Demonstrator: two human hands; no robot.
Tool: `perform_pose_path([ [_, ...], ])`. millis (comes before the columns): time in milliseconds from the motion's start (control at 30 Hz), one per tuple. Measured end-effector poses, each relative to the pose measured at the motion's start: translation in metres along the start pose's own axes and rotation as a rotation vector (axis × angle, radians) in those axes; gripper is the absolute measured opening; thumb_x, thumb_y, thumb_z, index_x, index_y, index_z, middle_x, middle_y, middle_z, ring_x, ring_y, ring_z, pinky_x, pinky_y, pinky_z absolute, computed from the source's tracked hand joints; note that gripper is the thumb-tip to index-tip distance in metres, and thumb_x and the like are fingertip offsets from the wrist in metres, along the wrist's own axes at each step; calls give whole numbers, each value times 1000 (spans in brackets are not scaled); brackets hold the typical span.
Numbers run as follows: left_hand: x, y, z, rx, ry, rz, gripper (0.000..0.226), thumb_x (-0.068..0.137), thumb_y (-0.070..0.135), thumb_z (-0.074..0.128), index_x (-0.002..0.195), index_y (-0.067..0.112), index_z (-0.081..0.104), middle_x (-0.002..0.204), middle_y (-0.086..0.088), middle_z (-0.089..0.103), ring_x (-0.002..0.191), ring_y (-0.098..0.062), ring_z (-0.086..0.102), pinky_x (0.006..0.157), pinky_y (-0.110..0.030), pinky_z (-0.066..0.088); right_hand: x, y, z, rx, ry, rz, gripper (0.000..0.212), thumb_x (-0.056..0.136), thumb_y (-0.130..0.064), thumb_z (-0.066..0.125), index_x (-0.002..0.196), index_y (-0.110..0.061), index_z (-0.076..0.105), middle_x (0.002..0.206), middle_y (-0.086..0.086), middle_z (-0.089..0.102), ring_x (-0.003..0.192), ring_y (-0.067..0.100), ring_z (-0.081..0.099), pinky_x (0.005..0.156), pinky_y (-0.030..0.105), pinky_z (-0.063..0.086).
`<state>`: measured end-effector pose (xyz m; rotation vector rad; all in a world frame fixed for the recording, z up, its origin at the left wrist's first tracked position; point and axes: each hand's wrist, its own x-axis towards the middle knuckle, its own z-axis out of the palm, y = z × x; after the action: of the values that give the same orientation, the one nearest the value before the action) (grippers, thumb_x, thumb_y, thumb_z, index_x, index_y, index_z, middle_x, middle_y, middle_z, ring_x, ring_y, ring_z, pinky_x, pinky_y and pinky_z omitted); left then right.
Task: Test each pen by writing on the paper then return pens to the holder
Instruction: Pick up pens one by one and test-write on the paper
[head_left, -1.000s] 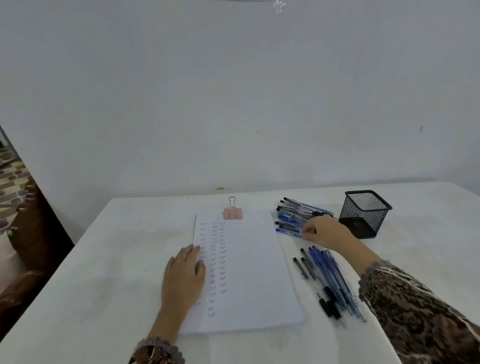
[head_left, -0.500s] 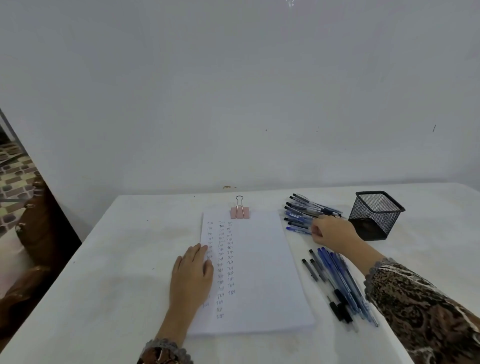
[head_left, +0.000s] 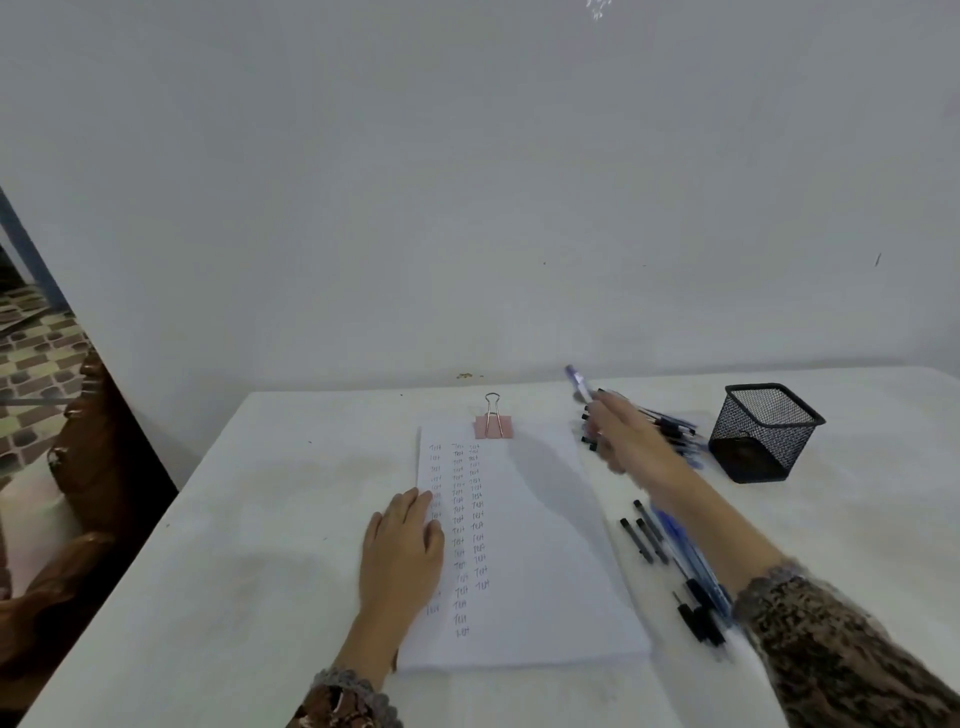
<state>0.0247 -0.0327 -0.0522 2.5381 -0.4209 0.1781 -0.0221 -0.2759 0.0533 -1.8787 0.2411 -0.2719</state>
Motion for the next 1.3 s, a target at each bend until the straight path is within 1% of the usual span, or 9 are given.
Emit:
perform_pose_path([
  [133, 0, -5, -4, 16, -50, 45, 45, 99, 25, 30, 143, 19, 30, 148, 6, 29, 137, -9, 26, 115, -26, 10, -19, 12, 56, 68, -63, 9, 16, 98, -15, 43, 96, -21, 58, 70, -1, 53, 50, 8, 41, 47, 15, 33],
  [367, -1, -9, -3, 87, -87, 74, 48, 100, 28, 23, 147, 21, 19, 155, 4, 16, 143, -9, 11, 116, -26, 3, -30, 28, 86, 1325, -17, 389, 60, 82, -70, 38, 53, -18, 33, 49, -2, 22, 46, 15, 14, 53, 27, 16],
  [533, -1, -10, 0, 84, -93, 71, 47, 100, 28, 23, 147, 21, 20, 154, 4, 18, 143, -10, 13, 118, -30, 7, -38, 45, 97, 1534, 167, 375, 48, 66, -55, 49, 46, -18, 26, 43, -2, 19, 52, 16, 6, 49, 26, 12],
  [700, -1, -12, 1, 76, -89, 72, 48, 100, 28, 24, 146, 19, 22, 154, 3, 21, 142, -11, 16, 118, -32, 8, -45, 50, 102, 1597, 230, 314, 38, 61, -45, 48, 44, -18, 27, 46, -2, 11, 50, 15, 6, 47, 25, 13],
  [900, -1, -11, 1, 80, -87, 74, 47, 100, 27, 24, 146, 18, 22, 154, 2, 20, 142, -12, 15, 118, -31, 8, -37, 47, 102, 1532, 5, 238, 58, 26, -21, 97, 76, -8, 71, 47, -3, 44, 32, 6, 40, 33, 17, 36],
  [1000, -1, -11, 0, 88, -85, 80, 48, 100, 27, 25, 146, 18, 22, 154, 2, 20, 143, -12, 14, 118, -31, 8, -39, 44, 107, 1275, 19, 311, 29, 76, -32, 71, 84, -5, 75, 70, 11, 64, 52, 18, 59, 49, 22, 51],
  [1100, -1, -11, 0, 88, -93, 78, 47, 100, 27, 26, 146, 18, 23, 154, 1, 21, 142, -13, 15, 118, -32, 9, -47, 47, 110, 1035, 41, 346, 69, 97, -54, 24, 84, -5, 71, 67, 14, 65, 46, 18, 54, 46, 22, 47],
  [1233, 0, -11, -1, 86, -107, 79, 48, 99, 26, 25, 146, 17, 23, 154, 0, 22, 142, -14, 17, 117, -34, 10, -60, 42, 110, 929, 25, 272, 26, 94, -14, 51, 74, 0, 60, 69, 13, 67, 61, 20, 69, 60, 21, 58],
  [1300, 0, -10, 0, 92, -99, 84, 48, 99, 26, 26, 146, 16, 24, 153, 0, 24, 141, -15, 19, 117, -35, 13, -63, 46, 110, 806, 33, 204, 18, 85, 9, 57, 74, -5, 52, 59, 10, 60, 50, 16, 61, 50, 18, 51],
])
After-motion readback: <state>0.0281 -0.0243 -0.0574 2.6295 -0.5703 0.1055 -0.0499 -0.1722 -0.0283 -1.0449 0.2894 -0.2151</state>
